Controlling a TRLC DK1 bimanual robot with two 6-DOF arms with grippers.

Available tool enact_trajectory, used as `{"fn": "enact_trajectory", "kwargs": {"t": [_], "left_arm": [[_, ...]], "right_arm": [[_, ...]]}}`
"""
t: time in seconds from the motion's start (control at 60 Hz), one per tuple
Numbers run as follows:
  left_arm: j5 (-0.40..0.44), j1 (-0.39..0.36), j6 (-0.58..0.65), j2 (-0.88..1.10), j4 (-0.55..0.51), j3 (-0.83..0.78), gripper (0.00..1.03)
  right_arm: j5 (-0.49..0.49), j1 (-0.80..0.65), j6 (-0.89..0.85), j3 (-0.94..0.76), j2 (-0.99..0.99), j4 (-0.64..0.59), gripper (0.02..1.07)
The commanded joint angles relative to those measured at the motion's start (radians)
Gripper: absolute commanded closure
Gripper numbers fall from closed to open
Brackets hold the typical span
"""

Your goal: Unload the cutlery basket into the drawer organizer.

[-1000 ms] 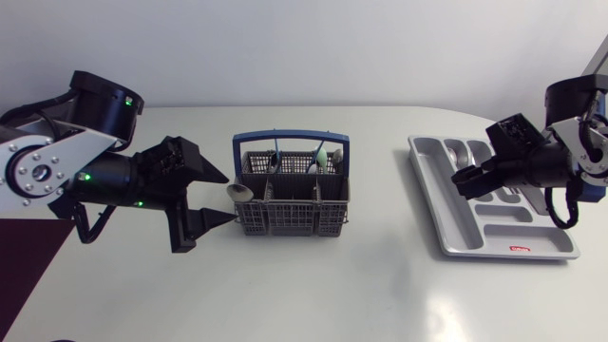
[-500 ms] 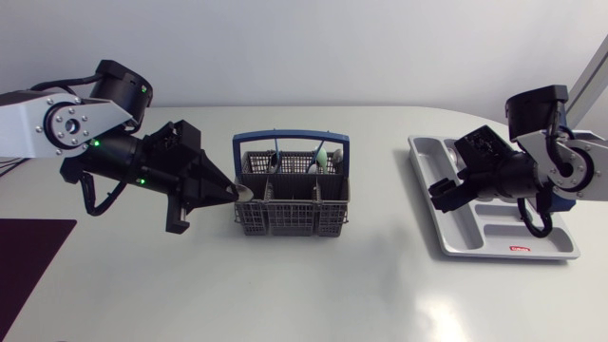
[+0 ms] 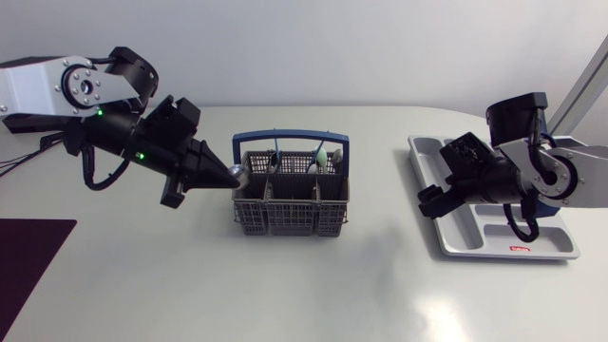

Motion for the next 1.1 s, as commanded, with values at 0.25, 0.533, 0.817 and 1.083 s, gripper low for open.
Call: {"fn": "enact_trajectory", "kwargs": {"t": [0.25, 0.533, 0.817, 1.083], "left_arm": [[0.151, 0.063, -0.069, 0.118, -0.131, 0.227, 1.0], [0.235, 0.082, -0.186, 0.118, -0.266, 0.38, 1.0], [0.25, 0.04, -0.146, -0.026, -0.354, 0.357, 1.0], [0.215, -0.123, -0.078, -0.212, -0.34, 0.193, 1.0]], "right_arm": [[0.026, 0.071, 0.044, -0.042, -0.012, 0.006, 0.2], [0.04, 0.109, 0.051, -0.056, -0.064, -0.016, 0.2], [0.035, 0.195, 0.051, -0.071, -0.208, -0.056, 0.18], [0.028, 0.375, 0.048, -0.091, -0.372, -0.125, 0.18]]}}
